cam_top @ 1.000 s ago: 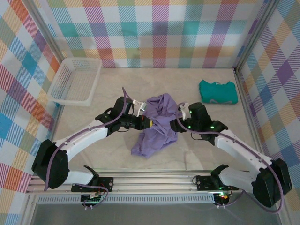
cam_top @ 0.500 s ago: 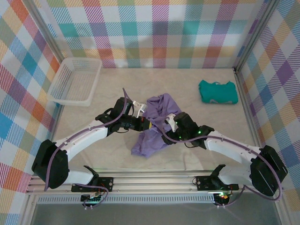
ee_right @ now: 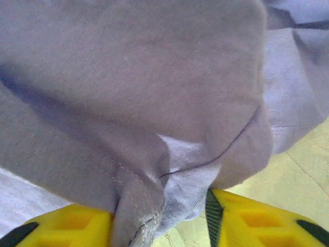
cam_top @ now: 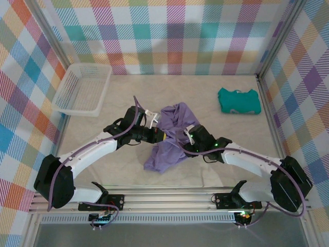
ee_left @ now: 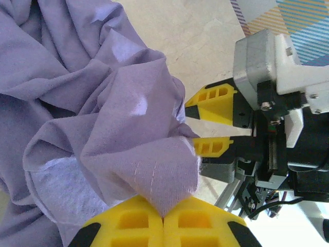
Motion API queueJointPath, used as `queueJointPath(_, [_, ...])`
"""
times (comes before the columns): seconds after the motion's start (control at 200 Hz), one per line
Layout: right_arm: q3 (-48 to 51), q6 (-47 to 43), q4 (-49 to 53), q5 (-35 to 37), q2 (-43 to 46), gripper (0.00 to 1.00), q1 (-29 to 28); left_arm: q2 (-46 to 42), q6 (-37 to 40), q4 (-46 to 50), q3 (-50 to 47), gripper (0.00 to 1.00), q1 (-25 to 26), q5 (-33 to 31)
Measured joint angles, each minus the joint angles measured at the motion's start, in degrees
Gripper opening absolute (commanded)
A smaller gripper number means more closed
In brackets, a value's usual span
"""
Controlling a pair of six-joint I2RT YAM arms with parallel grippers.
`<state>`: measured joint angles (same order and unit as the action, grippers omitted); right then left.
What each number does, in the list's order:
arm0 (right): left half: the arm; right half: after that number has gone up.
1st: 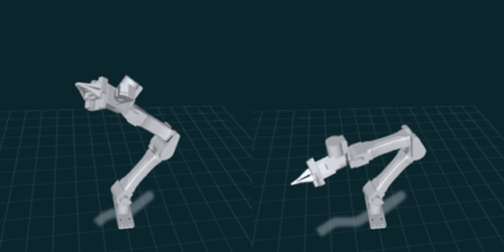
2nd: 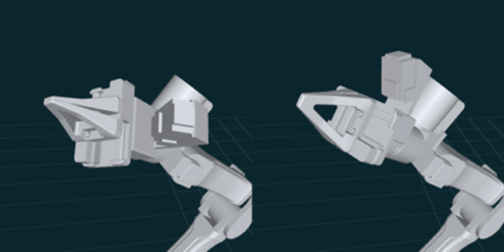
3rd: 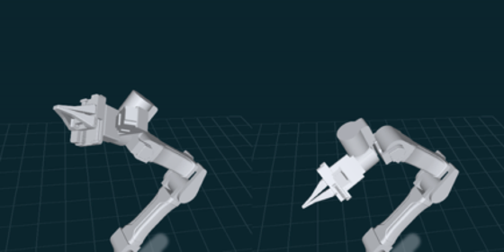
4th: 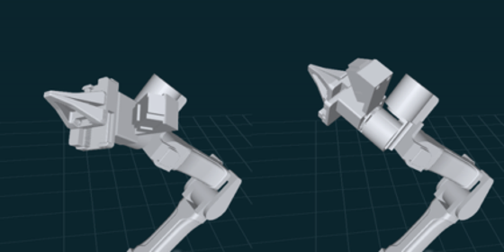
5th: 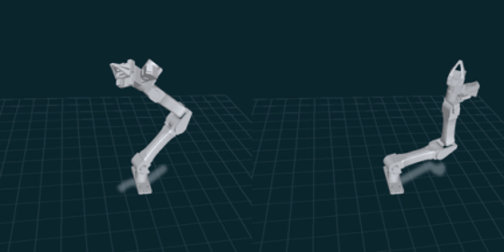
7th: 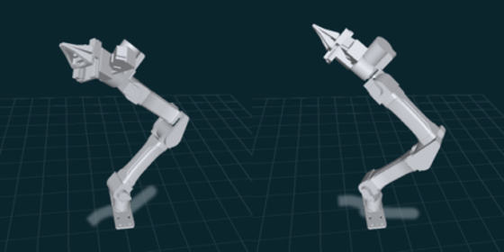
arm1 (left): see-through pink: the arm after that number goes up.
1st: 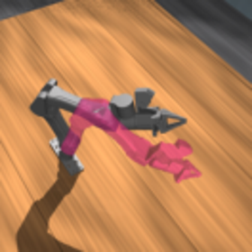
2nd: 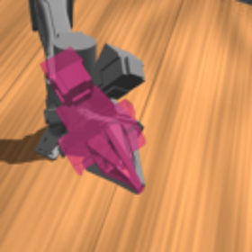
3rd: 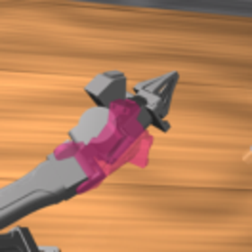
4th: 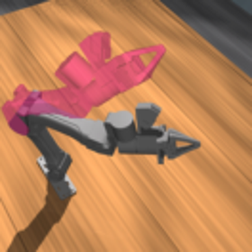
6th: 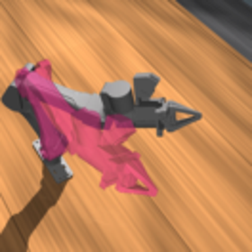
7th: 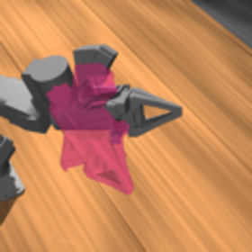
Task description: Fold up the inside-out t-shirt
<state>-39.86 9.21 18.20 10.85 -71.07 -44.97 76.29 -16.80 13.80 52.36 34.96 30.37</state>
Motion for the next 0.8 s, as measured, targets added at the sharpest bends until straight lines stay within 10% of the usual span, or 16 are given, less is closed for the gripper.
queueJointPath(0.255, [-0.9, 0.4, -0.2, -2.1, 1.6, 0.43, 1.7, 0.0, 0.0, 0.2, 0.0, 0.0, 0.0, 0.0])
queueJointPath(0.545, [-2.4, 2.5, -0.7, -7.1, 1.0, 0.01, 4.8, 0.0, 0.4, 1.1, 0.0, 0.02, 0.0, -0.6])
queueJointPath(0.8, [-6.7, 7.8, -3.4, -20.2, -2.5, 0.0, 17.7, 0.9, 1.5, 0.9, 0.7, 0.21, 0.0, -2.0])
